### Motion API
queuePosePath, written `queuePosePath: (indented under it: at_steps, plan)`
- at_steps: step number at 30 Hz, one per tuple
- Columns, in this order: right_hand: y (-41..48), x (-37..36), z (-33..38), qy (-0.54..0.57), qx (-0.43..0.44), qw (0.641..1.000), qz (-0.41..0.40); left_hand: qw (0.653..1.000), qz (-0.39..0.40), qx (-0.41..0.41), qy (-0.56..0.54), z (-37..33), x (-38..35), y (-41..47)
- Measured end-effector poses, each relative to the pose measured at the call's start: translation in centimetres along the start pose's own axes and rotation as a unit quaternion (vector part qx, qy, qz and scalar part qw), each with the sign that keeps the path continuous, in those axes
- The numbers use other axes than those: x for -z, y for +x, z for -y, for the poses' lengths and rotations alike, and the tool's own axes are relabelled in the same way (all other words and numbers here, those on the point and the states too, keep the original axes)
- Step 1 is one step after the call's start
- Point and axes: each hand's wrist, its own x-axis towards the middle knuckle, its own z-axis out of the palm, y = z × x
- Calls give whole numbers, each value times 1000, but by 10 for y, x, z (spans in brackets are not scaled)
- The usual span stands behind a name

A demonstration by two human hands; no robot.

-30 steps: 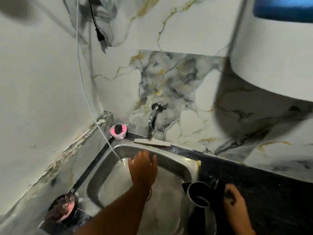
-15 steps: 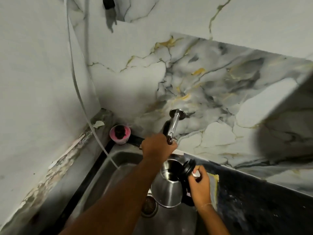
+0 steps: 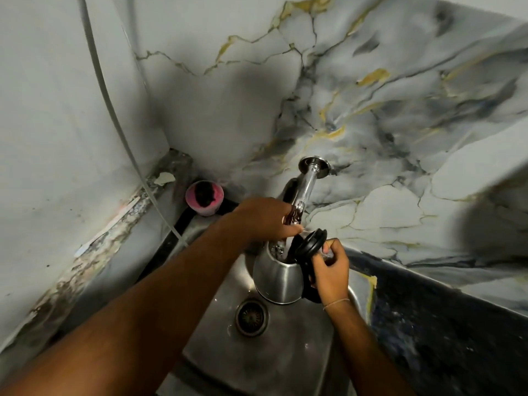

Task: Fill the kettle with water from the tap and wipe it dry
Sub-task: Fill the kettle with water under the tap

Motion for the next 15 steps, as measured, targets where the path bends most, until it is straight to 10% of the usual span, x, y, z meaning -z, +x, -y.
queuePosePath:
  at_steps: [15]
  plan:
    - [2,-1,-5,6,22,999,33,996,44,12,-79,-2,5,-10]
